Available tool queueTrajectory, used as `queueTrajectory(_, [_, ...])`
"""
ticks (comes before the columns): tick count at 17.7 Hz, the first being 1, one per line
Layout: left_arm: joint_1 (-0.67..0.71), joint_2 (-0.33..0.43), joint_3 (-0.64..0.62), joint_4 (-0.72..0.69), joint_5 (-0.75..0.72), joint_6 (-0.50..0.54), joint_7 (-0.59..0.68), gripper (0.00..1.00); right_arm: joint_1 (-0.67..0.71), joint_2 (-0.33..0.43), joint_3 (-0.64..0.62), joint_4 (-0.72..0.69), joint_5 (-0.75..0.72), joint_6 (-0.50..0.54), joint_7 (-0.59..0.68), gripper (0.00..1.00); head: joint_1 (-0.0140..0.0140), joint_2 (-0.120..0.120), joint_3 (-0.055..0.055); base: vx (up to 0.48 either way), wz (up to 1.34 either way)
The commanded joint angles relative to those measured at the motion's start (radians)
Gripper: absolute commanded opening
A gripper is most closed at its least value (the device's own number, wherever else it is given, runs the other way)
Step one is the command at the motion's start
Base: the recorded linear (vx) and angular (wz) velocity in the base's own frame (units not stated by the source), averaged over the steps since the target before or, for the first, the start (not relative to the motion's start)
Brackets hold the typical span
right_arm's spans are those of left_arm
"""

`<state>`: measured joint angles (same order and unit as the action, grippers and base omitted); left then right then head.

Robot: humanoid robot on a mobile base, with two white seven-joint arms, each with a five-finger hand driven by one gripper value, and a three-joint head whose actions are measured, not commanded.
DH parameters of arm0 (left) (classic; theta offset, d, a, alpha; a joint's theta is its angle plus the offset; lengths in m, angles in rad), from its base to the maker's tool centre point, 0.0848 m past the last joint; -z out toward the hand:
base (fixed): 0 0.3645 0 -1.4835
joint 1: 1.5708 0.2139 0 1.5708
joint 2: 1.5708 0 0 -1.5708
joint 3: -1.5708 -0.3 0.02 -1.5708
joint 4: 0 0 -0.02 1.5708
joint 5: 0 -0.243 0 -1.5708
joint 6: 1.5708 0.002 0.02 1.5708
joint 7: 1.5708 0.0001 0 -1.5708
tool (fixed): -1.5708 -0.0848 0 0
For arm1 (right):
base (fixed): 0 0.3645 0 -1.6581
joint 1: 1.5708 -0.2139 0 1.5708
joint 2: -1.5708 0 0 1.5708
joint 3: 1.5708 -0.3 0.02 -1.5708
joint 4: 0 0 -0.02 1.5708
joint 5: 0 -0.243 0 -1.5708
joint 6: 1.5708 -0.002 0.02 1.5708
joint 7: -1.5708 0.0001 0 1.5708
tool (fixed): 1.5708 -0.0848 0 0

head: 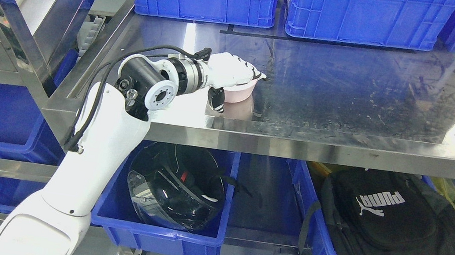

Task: Stack pink IKEA bowl on shelf middle layer
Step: 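Close the left hand fingers around the pink bowl's rim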

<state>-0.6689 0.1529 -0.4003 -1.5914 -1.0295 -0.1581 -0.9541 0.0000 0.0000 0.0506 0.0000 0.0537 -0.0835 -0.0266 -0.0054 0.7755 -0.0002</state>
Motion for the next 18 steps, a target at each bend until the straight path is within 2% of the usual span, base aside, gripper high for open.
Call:
queueTrajectory(1, [-0.07, -0.084, -0.031, 0.099, -0.092, 0.002, 0.058, 0.95, 0.023, -0.017, 0.0, -0.017, 0.0, 0.001, 0.001, 1.0, 0.0, 0.0, 0.0, 0.0, 0.0])
queueTrajectory(7, [-0.037, -0.026, -0.022, 0.103, -0.096, 0.006, 0.003, 0.93, 0.023, -0.017, 0.0, -0.017, 0.0, 0.001, 0.001, 1.0, 0.0, 0.0, 0.0, 0.0, 0.0])
queueTrajectory(11, [-0.027, -0.023, -0.014, 0.139, -0.096, 0.005, 0.006, 0.93, 0.023, -0.017, 0.0, -0.017, 0.0, 0.001, 0.001, 1.0, 0.0, 0.0, 0.0, 0.0, 0.0])
queueTrajectory(18, [-0.049, -0.041, 0.003, 0.231, -0.098, 0.0, 0.015, 0.81, 0.023, -0.017, 0.0, -0.017, 0.0, 0.001, 0.001, 1.0, 0.0, 0.0, 0.0, 0.0, 0.0])
